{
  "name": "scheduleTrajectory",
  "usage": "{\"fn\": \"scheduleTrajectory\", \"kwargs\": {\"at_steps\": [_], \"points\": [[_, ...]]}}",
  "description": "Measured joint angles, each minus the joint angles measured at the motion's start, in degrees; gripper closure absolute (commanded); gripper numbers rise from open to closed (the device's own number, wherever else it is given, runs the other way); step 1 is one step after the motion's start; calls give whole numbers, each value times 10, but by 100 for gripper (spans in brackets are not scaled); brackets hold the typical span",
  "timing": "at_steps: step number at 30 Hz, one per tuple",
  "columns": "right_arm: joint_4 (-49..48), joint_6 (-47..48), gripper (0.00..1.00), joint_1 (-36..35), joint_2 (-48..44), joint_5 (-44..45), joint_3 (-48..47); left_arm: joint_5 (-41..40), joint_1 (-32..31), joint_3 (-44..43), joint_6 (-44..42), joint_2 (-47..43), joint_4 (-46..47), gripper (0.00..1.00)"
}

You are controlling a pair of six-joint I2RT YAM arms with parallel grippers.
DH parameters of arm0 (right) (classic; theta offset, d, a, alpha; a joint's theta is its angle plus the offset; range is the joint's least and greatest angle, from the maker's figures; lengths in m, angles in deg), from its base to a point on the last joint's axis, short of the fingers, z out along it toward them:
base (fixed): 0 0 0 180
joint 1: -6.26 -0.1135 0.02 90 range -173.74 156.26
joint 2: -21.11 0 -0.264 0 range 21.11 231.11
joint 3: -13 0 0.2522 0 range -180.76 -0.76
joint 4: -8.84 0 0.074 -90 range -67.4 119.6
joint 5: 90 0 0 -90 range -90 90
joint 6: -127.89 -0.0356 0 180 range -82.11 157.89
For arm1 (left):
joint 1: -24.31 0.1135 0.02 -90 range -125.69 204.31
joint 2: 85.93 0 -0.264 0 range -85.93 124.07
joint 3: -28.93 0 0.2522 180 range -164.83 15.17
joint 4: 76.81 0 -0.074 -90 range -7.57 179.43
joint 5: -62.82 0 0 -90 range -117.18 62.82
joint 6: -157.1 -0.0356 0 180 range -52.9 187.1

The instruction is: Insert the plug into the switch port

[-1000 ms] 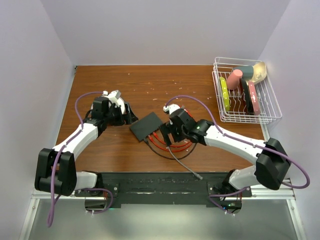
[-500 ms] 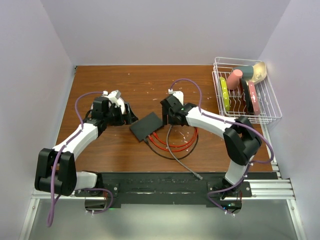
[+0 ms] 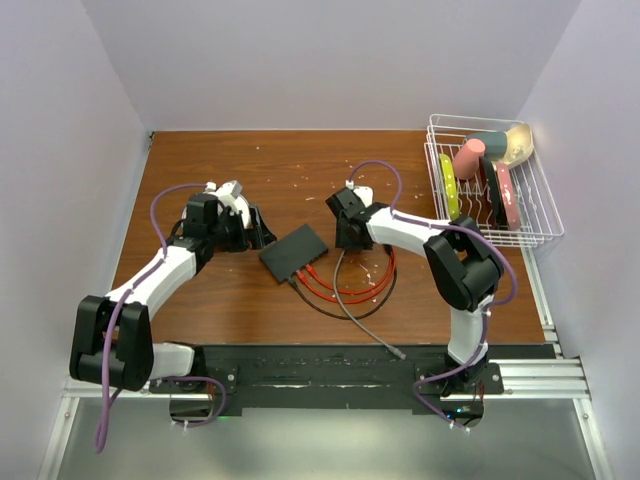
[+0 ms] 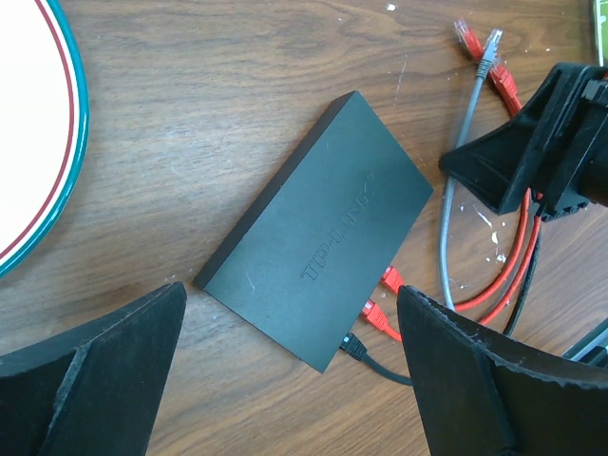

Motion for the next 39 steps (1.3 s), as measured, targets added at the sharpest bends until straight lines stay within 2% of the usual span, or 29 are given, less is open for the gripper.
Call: {"fn": "scheduleTrajectory", "kwargs": {"at_steps": [3, 4, 13, 19, 25, 28, 39], "points": [[-8, -1, 96, 4, 4, -11, -5, 0, 0, 0, 0, 1, 0, 2], [-8, -1, 100, 5, 7, -12, -8, 0, 0, 0, 0, 1, 0, 2], [-9, 70, 100, 10, 34, -29, -58, 0, 0, 0, 0, 1, 0, 2], [-24, 171, 100, 10, -28, -93, -54, -1, 0, 0, 0, 1, 0, 2], [-75, 260, 100, 9, -175, -203, -3, 0, 0, 9, 0, -3, 16, 2], [-93, 288, 100, 5, -215, -244, 24, 4, 0, 26, 2, -16, 34, 2], [-130, 313, 100, -48, -236, -347, 183, 60, 0, 86, 28, -94, 163, 3]]}}
